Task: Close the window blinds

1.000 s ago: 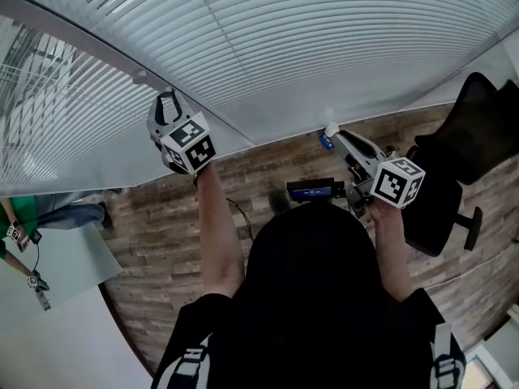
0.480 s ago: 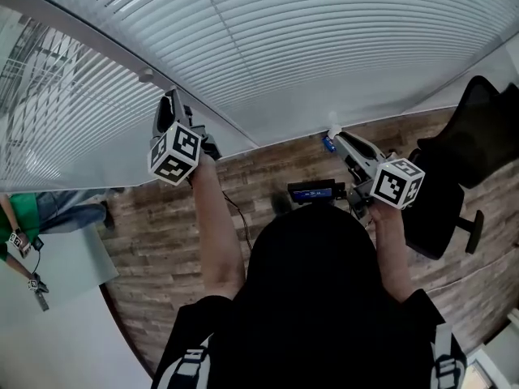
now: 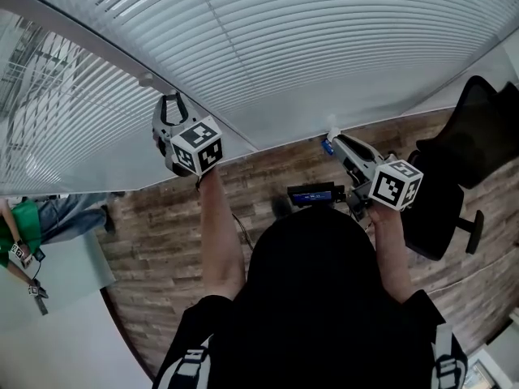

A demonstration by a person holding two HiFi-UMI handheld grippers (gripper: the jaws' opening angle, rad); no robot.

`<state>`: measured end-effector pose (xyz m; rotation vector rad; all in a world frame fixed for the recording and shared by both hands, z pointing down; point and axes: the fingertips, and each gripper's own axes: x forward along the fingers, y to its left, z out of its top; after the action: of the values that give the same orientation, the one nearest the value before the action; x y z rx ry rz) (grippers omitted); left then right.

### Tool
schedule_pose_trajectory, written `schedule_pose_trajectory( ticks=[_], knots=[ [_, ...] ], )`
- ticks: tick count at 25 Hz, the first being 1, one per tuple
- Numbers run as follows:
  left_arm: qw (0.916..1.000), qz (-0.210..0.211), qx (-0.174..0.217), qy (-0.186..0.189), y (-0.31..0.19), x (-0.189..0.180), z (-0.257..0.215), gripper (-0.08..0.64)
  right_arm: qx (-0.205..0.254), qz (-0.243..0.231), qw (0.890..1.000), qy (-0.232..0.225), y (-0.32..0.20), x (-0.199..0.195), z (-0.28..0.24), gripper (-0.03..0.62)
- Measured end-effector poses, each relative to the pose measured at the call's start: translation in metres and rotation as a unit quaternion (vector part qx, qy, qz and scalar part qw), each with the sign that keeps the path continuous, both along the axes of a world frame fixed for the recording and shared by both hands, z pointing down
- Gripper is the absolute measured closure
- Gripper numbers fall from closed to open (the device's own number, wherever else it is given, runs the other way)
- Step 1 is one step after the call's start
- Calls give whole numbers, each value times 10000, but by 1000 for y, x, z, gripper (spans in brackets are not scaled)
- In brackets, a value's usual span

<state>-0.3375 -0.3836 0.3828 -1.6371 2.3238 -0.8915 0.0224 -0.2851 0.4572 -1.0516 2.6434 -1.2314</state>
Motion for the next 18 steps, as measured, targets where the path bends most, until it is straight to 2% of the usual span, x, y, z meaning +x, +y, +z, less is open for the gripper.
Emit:
schedule_pose_trajectory(
  ticks=[1,2,3,4,5,6,7,8,9,10,11,12,13,14,15,16,18],
  knots=[
    [9999,3,-30,-104,0,1,0,425,2,-9,10000,-6,0,0,0,517],
    [10000,27,8,-42,0,2,-1,425,3,-17,10000,-11,0,-1,0,517],
    [9997,79,113,181,0,2,-2,425,5,-22,10000,-15,1,-1,0,517],
    [9977,161,286,587,1,3,-3,425,8,-27,10000,-18,1,-1,-1,517],
    [9911,265,513,1200,2,4,-5,425,12,-30,10000,-19,1,-1,-1,517],
    [9764,369,769,1985,3,4,-6,419,15,-32,10000,-20,1,-2,-1,517],
    [9528,447,1022,2823,4,3,-6,410,17,-33,10000,-22,1,-2,-1,517],
    [9246,493,1246,3567,4,1,-6,399,18,-31,10000,-23,1,-2,-1,517],
    [8987,519,1425,4116,5,-3,-6,393,17,-27,10000,-23,0,-2,-1,517],
    [8800,536,1551,4457,4,-5,-6,394,13,-21,10000,-22,0,-2,-1,517],
    [8692,542,1620,4640,4,-7,-7,394,7,-12,10000,-19,0,-1,0,518],
    [8654,524,1637,4707,3,-8,-6,394,0,-1,10000,-17,0,0,1,517],
    [8690,481,1612,4654,3,-9,-5,397,-7,10,10000,-14,0,1,1,517],
    [8808,429,1545,4455,3,-10,-5,417,-13,21,10000,-10,0,1,2,517],
    [8999,382,1430,4102,3,-9,-4,422,-16,30,10000,-7,0,2,2,517],
    [9230,333,1266,3619,3,-8,-3,422,-17,39,10000,-3,0,2,2,517],
    [9668,201,829,2409,1,-6,-1,423,-16,54,10000,8,0,3,2,517]
  ],
)
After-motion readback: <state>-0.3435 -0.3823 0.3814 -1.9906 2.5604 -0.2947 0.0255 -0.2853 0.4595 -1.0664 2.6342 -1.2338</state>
